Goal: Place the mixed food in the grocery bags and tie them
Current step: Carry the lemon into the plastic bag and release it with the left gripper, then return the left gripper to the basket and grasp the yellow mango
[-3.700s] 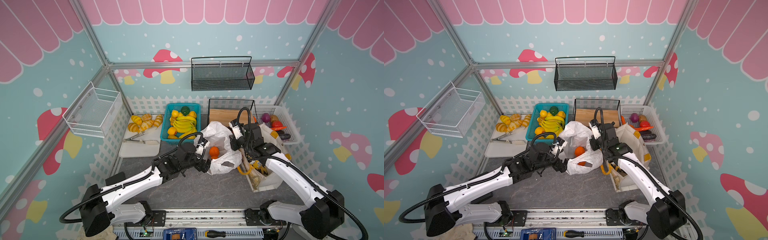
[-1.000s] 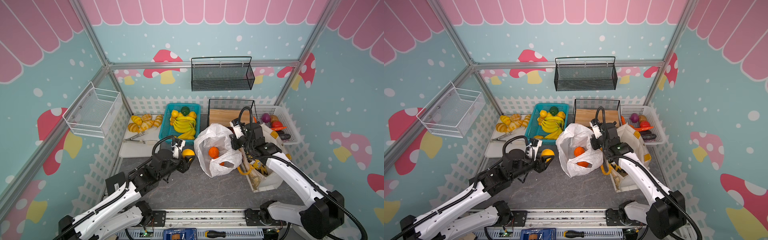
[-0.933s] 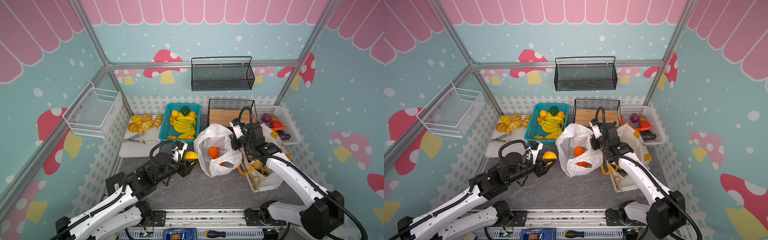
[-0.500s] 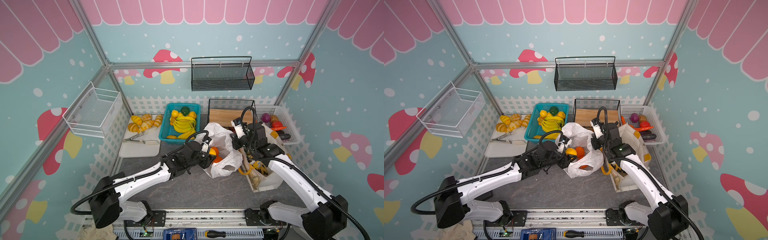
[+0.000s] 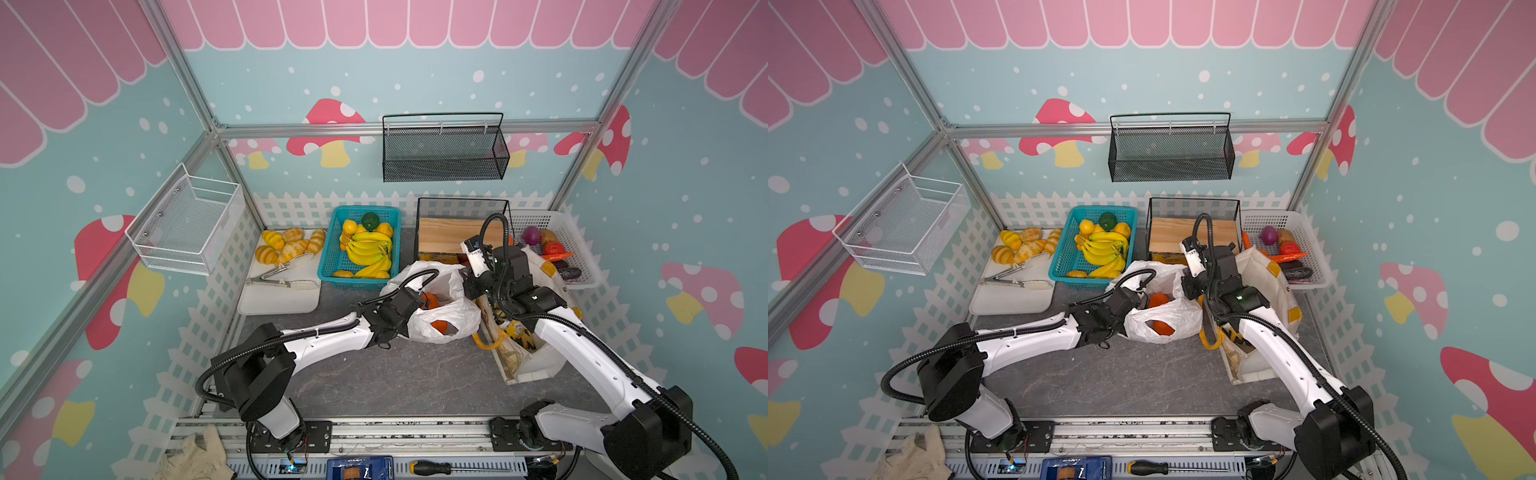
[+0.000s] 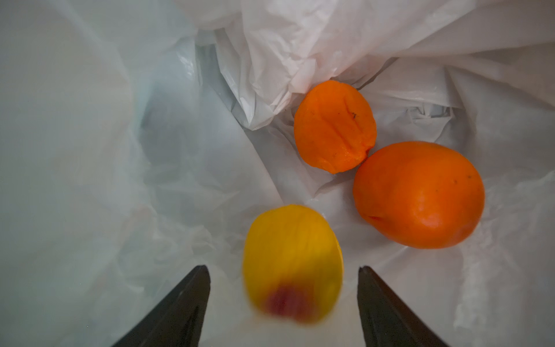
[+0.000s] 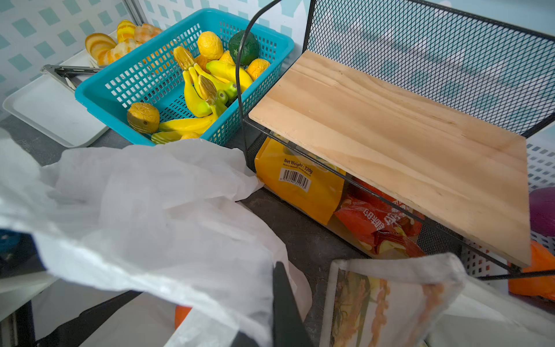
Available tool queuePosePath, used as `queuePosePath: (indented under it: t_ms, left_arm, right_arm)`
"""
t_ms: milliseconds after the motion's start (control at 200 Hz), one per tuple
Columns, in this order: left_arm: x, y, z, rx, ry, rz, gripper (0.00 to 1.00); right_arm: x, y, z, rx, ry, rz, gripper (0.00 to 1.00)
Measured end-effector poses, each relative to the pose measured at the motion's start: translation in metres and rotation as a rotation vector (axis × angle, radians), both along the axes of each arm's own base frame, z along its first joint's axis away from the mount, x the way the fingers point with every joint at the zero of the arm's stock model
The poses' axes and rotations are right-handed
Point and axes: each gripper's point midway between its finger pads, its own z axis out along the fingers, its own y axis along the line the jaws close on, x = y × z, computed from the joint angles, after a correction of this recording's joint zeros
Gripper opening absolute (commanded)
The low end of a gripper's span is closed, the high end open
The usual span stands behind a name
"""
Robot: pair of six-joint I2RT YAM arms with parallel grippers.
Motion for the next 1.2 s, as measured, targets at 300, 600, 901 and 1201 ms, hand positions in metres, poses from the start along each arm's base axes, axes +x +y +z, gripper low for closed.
queuePosePath:
  t_ms: [300,600,901,1201]
  left_arm:
    - [-0.019,-0.009,0.043,-0.147,-0.010,-0.087,0.81]
    - [-0.078,0.014,0.162,-0.589,-0.196,-0.302,0.81]
    - [0.040,0.131,0.150,-0.605,-0.256,0.294,0.82]
    - [0.175,0.201,0.054,-0.412,-0.030,0.596,0.82]
  right_arm:
    - [0.000,-0.001,-0.001,-0.005,0.001,-0.006,0.00]
    - [0.000,-0.002,-0.001,-0.006,0.000,-0.009,0.00]
    - [0.000,-0.001,-0.002,-0.005,0.001,-0.006,0.00]
    - [0.000,-0.001,-0.004,-0.007,0.005,-0.006,0.00]
